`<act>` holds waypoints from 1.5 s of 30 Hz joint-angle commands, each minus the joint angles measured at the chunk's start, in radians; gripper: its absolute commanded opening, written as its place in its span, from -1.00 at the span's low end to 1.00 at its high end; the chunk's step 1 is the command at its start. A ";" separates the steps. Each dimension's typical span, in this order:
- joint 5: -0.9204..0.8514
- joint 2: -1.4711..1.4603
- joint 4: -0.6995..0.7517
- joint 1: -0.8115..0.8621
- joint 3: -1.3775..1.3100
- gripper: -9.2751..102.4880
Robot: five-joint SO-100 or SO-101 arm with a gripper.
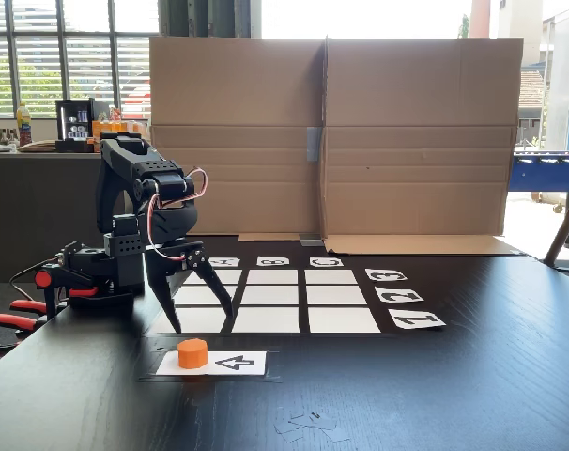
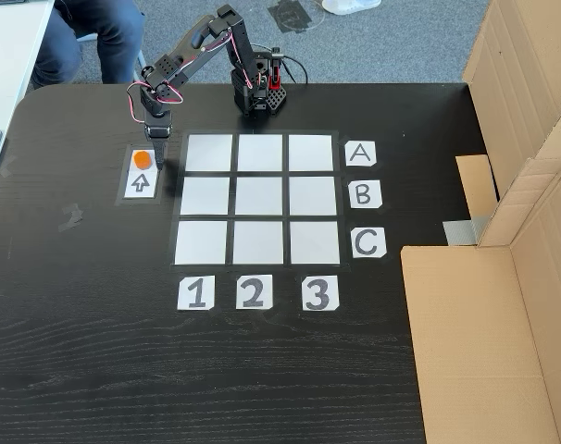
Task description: Pick up the round, orange token and place it in the grid on square A1.
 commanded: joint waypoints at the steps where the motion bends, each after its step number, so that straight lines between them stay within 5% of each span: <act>1: 0.012 -0.020 -0.008 0.023 -0.063 -0.25; 45: 0.018 -0.206 -0.017 0.089 -0.239 -0.35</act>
